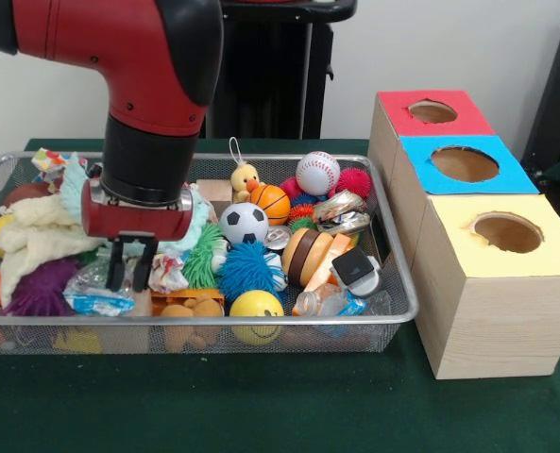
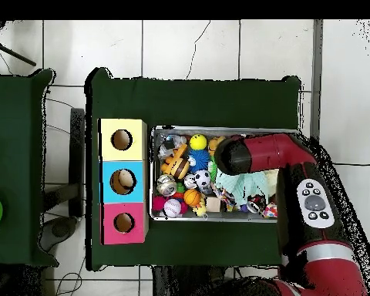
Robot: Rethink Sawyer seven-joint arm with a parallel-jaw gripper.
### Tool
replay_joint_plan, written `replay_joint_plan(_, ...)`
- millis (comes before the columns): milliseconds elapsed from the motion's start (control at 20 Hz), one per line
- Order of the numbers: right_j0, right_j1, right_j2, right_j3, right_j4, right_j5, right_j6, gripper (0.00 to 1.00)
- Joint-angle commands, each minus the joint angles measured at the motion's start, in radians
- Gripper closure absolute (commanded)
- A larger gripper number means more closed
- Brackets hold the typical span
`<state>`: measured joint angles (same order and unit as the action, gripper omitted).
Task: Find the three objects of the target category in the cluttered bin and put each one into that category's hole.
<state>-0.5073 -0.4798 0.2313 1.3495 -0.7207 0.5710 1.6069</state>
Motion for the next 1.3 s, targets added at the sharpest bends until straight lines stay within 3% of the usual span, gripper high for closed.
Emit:
replay_joint_plan(50, 0.047, -0.148, 0.047, 0.146, -0.009, 0.115, -0.184, 1.0)
replay_joint_plan(750, 0.072, -0.177, 0.04, 0.153, 0.002, 0.15, -0.157, 1.0)
replay_joint_plan(1300, 0.11, -0.245, -0.005, 0.259, 0.06, 0.18, -0.029, 1.0)
